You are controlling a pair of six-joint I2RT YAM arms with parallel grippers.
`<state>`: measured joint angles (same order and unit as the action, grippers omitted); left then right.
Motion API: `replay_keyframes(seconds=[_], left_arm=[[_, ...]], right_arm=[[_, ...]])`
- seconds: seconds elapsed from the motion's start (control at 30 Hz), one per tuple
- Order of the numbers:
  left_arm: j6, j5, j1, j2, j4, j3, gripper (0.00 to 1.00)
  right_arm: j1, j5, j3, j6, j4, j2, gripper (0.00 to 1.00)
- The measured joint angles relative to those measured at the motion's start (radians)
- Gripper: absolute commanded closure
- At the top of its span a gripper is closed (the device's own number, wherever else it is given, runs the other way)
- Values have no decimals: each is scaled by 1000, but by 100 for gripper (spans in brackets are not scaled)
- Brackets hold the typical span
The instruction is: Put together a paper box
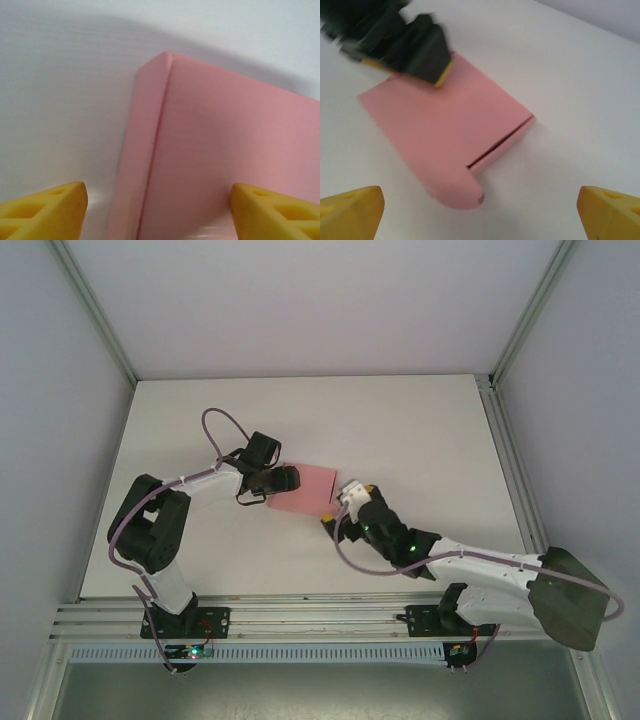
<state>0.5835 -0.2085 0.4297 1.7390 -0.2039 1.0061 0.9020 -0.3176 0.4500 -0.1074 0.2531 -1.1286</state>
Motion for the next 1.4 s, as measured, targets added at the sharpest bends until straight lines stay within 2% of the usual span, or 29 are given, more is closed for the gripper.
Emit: replay_keyframes(seconds=[0.1,0.2,0.43,0.47,0.53,0.57,0.83,1.03,1.2,1.4], left_arm=[[-9,-40,0,6,33,-2,47],[-8,-86,-2,13,55,-4,56],[60,-331,-75,27,212,-85,75],[72,-362,-87,32,232,-93,82],[90,-402,-103,35,258,-105,85],[100,-418,-108,35,270,-112,90],[190,-526,-161,38,402,-188,99],[256,-600,-176,80,556,-225,100],[262,-606,-177,82,579,-234,100],[256,-608,-177,80,578,-235,100]], right_arm=[[-145,100,27,-103,-23,-13,2],[-239,174,63,-180,-32,-56,2],[-342,356,115,-300,-40,-137,2],[-360,387,116,-321,-39,-145,2],[-396,443,116,-366,-31,-165,2],[-415,475,116,-390,-23,-180,2],[-513,739,131,-521,31,-366,2],[-520,869,204,-549,47,-467,2],[-521,950,264,-578,98,-548,2],[-539,1037,270,-645,203,-626,21]])
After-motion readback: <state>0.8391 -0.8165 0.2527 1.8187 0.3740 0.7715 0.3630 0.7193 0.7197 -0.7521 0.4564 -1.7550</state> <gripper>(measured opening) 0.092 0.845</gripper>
